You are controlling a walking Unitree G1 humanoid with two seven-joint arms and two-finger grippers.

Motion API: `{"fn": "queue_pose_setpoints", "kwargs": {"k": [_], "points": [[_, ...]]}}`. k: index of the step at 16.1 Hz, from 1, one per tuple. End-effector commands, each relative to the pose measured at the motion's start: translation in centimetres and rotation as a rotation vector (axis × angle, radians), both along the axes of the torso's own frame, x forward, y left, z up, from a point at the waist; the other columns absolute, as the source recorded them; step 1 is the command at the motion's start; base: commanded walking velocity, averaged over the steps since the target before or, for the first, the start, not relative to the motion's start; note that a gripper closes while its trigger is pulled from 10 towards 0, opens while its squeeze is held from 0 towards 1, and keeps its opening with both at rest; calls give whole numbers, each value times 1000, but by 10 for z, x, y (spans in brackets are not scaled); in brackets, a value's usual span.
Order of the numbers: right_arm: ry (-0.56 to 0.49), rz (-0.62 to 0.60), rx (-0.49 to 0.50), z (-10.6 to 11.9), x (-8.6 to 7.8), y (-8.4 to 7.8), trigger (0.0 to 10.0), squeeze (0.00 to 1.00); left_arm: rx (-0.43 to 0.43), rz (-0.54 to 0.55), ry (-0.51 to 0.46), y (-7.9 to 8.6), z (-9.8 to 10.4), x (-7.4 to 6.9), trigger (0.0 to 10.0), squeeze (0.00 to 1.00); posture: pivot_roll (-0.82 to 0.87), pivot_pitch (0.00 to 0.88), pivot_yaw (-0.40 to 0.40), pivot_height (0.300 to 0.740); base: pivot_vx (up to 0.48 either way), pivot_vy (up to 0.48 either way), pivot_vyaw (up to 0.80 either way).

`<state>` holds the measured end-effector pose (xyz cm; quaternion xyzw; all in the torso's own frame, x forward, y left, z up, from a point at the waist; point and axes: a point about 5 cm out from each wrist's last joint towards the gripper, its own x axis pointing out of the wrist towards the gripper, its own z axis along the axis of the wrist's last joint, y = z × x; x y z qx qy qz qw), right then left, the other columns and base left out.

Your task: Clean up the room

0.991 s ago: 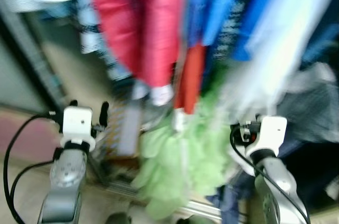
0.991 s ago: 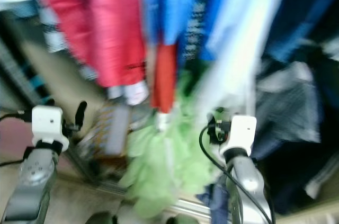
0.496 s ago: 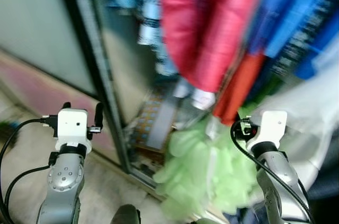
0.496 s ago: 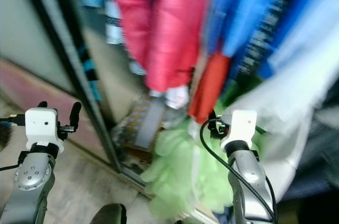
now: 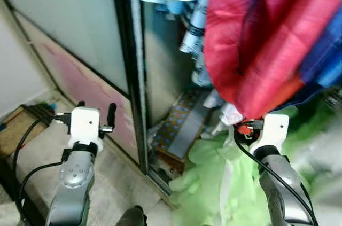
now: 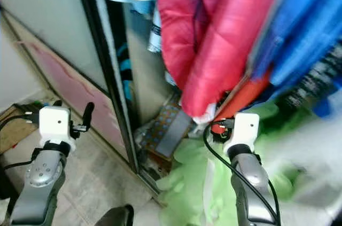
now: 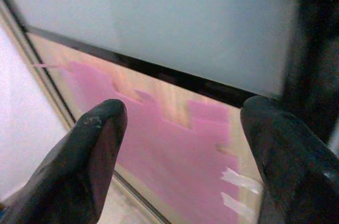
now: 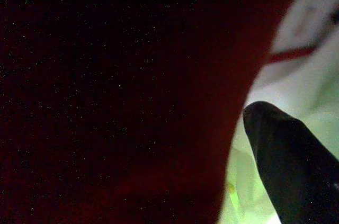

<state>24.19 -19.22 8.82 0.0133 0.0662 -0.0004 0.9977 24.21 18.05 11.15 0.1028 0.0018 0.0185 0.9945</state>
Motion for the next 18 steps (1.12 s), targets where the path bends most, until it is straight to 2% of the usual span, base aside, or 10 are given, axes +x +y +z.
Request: {"fn": "queue_pose_setpoints", "kwargs": {"k": [1, 3, 5, 6, 10, 13, 14, 16, 17, 18], "points": [[-5, 24, 6, 1, 2, 1, 10000, 0, -5, -6, 9, 1, -2, 2, 10000, 0, 11, 0, -81, 740, 0, 0, 800], [3, 61, 35, 6, -4, 4, 10000, 0, 4, -31, 15, 0, -2, -2, 10000, 0, 16, 0, -81, 740, 0, 0, 800], [-87, 140, -248, 18, -31, 3, 10000, 0, 17, -59, 30, -1, -6, -10, 10000, 0, 11, 0, -79, 740, 0, 0, 0], [-97, 120, -274, 20, -35, 0, 10000, 0, 18, -58, 32, -1, -7, -10, 10000, 0, 6, 0, -78, 740, 0, 0, 0], [151, 43, -70, -10, -62, -23, 10000, 0, 5, -111, 38, -11, -8, -4, 10000, 0, -12, 0, -72, 740, 0, 0, 0], [59, -29, -477, 4, -94, -47, 10000, 0, 9, -122, 28, -8, -7, -3, 10000, 0, -28, 0, -80, 740, 0, 0, 0], [65, -39, -488, 4, -97, -48, 10000, 0, 9, -119, 28, -8, -7, -2, 10000, 0, -29, 0, -80, 740, 0, 0, 0], [131, 41, -431, -3, -119, -40, 10000, 0, -2, -127, 32, -10, -8, -2, 10000, 0, -39, 0, -72, 740, 0, 0, 0], [249, 68, -216, -18, -133, -31, 10000, 0, -5, -160, 37, -15, -8, -1, 10000, 0, -48, 0, -67, 740, 0, 0, 0], [325, 113, -112, -30, -137, -25, 10000, 0, -5, -175, 42, -17, -9, 1, 10000, 0, -59, 0, -63, 740, 0, 0, 0]]}}
